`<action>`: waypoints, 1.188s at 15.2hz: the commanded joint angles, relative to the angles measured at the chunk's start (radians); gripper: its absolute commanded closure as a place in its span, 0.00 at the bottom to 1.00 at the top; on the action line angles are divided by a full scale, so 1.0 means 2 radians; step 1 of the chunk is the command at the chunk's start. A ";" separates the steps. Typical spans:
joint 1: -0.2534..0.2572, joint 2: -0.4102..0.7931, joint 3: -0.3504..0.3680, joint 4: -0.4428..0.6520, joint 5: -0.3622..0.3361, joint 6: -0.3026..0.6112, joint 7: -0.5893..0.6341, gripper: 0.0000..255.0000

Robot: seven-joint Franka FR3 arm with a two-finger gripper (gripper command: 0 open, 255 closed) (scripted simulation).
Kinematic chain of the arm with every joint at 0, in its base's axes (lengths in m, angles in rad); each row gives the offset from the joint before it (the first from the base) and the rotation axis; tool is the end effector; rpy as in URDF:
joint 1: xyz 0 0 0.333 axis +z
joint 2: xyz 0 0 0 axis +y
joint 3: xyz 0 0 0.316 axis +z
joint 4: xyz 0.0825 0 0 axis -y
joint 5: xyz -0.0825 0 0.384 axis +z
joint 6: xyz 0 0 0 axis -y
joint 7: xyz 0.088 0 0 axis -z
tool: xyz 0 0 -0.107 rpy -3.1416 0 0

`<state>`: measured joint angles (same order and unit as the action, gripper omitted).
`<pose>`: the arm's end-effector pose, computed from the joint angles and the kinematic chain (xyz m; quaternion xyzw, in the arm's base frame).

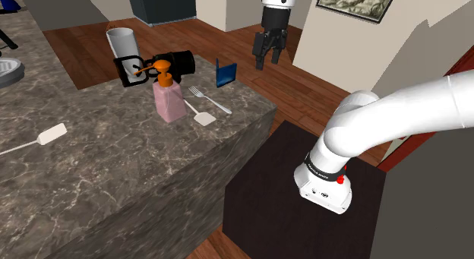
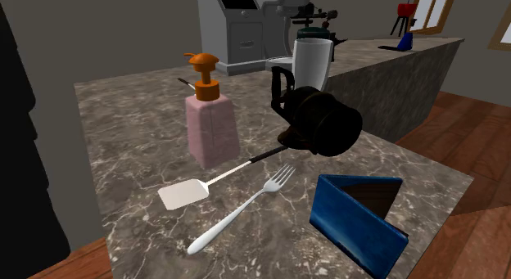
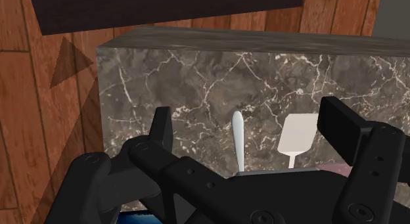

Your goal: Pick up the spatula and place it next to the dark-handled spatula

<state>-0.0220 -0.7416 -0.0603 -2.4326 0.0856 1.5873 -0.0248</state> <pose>0.3145 -0.0204 0.5424 -0.9964 0.0227 0.0494 0.0653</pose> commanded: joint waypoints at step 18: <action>0.032 0.290 0.049 0.096 0.061 0.225 0.061 0.00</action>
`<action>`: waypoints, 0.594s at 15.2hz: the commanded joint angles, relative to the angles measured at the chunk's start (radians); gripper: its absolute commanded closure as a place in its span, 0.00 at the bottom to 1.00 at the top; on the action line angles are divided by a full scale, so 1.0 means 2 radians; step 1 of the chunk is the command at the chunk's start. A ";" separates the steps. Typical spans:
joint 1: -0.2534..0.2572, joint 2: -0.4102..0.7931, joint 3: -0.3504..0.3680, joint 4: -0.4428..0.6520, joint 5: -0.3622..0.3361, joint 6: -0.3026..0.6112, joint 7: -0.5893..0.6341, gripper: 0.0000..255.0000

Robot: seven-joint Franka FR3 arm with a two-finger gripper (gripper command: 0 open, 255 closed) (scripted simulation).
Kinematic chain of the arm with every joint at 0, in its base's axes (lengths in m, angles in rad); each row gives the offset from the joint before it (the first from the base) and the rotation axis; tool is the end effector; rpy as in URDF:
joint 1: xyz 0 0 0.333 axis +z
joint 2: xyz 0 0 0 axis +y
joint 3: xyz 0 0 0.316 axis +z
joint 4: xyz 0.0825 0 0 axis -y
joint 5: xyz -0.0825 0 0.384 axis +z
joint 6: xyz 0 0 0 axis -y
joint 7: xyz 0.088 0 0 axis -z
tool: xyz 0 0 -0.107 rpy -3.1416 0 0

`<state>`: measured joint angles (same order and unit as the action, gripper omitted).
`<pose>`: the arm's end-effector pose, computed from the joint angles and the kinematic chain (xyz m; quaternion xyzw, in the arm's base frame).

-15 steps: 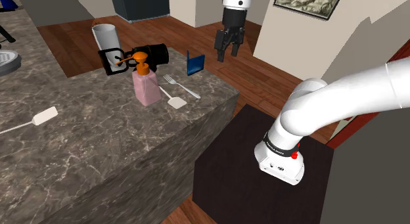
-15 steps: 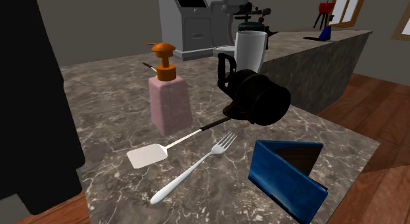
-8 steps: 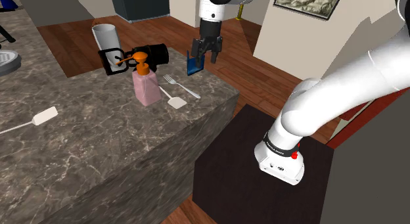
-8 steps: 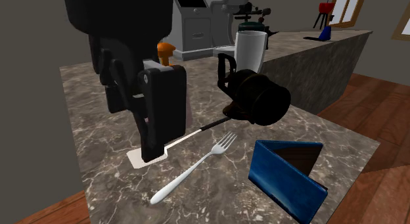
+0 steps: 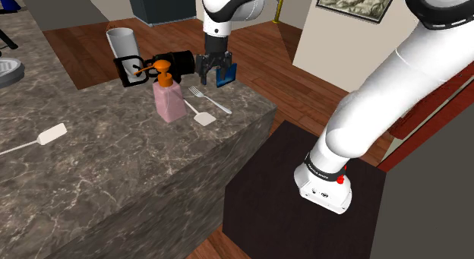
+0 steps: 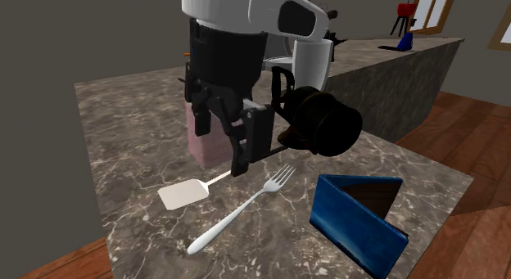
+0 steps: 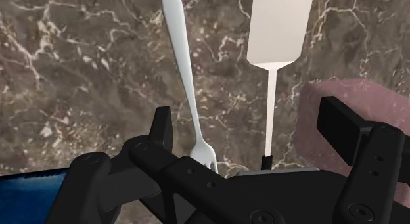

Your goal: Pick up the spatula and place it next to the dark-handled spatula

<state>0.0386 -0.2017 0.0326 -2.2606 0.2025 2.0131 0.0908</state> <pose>0.4769 0.0463 0.4419 -0.9944 0.0555 0.0296 0.0850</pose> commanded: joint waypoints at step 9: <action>0.014 0.187 0.015 0.139 0.011 0.068 0.034 0.00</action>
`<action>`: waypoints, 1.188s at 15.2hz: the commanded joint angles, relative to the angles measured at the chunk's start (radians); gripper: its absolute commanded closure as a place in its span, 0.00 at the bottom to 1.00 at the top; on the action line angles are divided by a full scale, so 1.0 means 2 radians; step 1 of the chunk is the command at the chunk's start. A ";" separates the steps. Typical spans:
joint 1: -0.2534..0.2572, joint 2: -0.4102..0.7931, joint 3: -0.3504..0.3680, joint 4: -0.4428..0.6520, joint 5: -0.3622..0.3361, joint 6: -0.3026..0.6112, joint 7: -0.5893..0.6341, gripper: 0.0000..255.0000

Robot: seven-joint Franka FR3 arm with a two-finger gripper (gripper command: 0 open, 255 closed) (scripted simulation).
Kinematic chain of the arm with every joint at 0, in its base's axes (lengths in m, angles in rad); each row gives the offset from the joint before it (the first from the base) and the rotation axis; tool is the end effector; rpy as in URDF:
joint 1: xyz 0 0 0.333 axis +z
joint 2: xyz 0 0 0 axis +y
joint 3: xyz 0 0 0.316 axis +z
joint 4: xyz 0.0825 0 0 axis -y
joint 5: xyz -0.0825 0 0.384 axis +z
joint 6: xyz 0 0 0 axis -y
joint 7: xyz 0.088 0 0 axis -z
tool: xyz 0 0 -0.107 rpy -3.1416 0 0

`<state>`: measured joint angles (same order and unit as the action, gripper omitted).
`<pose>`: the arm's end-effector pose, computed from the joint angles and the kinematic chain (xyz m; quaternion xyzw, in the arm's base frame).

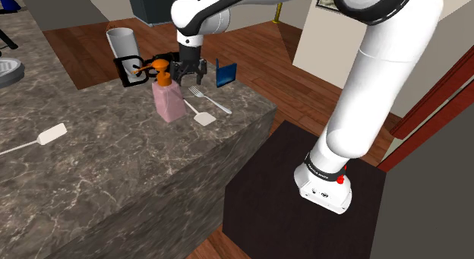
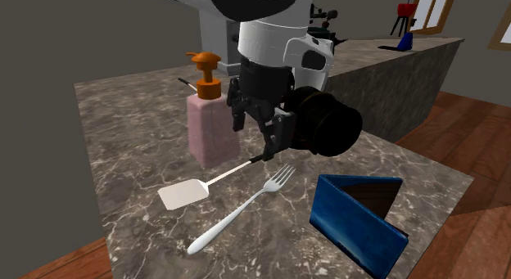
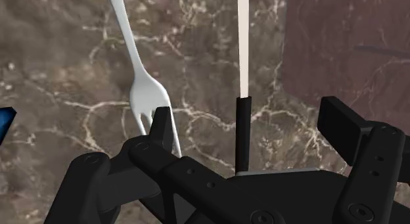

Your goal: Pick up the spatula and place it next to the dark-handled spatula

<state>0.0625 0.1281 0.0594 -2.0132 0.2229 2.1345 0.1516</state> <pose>0.5724 0.0791 0.3914 -0.9924 0.0747 0.0167 0.0962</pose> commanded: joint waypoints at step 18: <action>0.009 0.073 0.006 0.022 0.005 0.056 0.007 1.00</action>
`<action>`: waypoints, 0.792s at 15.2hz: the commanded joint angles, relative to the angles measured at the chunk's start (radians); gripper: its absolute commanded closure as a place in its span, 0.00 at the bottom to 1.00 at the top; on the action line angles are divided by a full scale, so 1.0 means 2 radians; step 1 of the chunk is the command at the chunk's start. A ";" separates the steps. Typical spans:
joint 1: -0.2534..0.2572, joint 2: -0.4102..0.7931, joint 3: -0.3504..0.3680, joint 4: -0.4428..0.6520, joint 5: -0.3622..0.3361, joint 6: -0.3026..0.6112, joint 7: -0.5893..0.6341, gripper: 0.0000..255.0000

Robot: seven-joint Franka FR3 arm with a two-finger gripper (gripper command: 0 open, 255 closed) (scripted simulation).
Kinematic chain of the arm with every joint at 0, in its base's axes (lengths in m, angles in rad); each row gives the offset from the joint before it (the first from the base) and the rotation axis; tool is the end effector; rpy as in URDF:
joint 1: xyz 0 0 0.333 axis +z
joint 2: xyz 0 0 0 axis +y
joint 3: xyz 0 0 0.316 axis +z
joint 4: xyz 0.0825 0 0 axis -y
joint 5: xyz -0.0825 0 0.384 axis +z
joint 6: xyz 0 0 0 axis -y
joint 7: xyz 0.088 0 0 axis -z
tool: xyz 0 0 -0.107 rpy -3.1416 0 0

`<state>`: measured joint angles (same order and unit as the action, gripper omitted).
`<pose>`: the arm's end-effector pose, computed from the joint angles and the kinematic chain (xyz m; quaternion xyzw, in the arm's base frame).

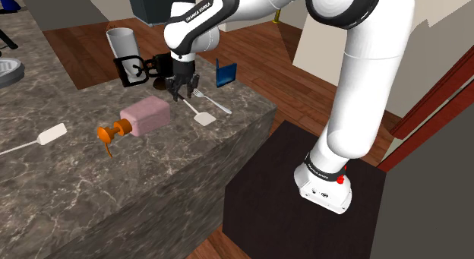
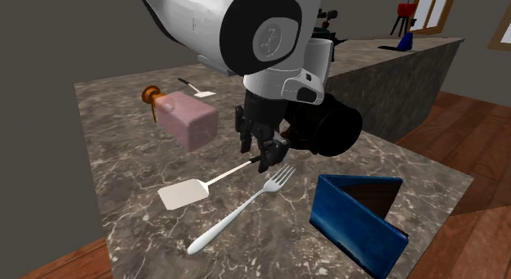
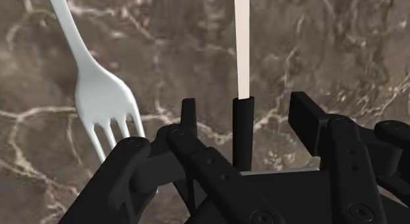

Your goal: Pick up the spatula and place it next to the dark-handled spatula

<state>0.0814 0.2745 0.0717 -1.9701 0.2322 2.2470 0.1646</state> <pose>0.5975 0.0972 0.3340 -0.9918 0.0794 0.0149 0.0990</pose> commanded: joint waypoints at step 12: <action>0.000 -0.010 -0.001 0.007 -0.002 -0.017 0.004 1.00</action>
<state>0.0815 0.2585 0.0710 -1.9628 0.2295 2.2243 0.1705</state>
